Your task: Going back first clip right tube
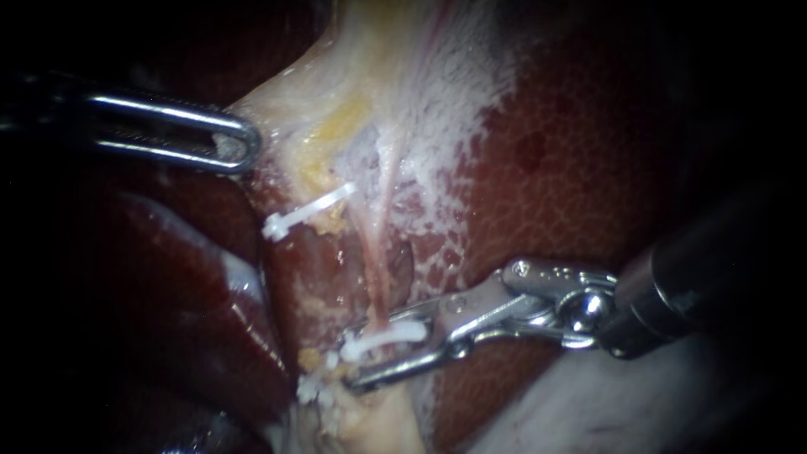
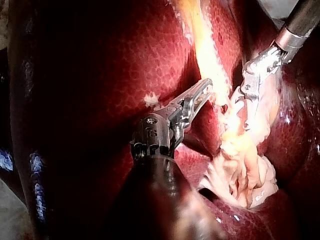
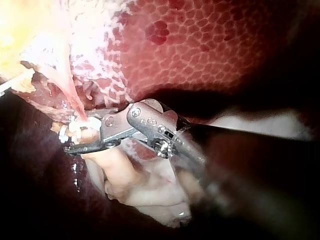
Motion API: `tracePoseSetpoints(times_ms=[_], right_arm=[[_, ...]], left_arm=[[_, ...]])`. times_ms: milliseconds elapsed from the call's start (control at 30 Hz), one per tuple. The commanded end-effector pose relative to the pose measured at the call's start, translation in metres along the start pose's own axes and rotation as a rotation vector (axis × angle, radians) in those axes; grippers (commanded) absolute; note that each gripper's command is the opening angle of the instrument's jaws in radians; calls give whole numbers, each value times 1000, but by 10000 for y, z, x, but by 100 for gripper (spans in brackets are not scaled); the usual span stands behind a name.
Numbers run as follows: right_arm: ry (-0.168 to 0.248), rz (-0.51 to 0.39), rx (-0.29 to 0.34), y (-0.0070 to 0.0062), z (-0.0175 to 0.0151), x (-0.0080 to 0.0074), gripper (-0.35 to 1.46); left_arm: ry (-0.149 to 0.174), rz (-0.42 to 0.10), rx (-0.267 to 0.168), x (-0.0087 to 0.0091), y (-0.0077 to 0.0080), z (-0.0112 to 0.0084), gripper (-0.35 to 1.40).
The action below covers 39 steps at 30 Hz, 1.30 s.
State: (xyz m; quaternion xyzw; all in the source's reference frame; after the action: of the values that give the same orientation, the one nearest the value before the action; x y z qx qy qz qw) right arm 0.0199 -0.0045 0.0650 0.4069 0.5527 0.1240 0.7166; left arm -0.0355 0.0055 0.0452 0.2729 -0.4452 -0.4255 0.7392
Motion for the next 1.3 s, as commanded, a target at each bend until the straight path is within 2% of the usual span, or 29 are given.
tracePoseSetpoints(times_ms=[33, 167, 367, 433, 767, 1167, 1300], right_arm=[[-1, -27, -2, 1, 0, 1, 49], [-8, -120, -6, 2, 2, 4, 55], [1, -179, -57, 4, -2, 11, 59], [8, -183, -84, 5, -4, 13, 60], [9, -192, -89, 3, -12, 12, 60], [13, -221, -108, -5, -66, 3, 60], [15, -239, -119, -9, -89, 4, 60]], left_arm=[[0, 0, 0, 0, 0, 0, -35], [0, 0, 0, 0, -1, -1, -35], [0, 0, 0, 0, -1, -1, -35], [0, 0, 0, 0, -1, -1, -35], [0, 0, 0, 1, -1, -2, -35], [-1, 4, -2, 7, 2, 2, -35], [-1, 4, -2, 7, 2, 2, -35]])
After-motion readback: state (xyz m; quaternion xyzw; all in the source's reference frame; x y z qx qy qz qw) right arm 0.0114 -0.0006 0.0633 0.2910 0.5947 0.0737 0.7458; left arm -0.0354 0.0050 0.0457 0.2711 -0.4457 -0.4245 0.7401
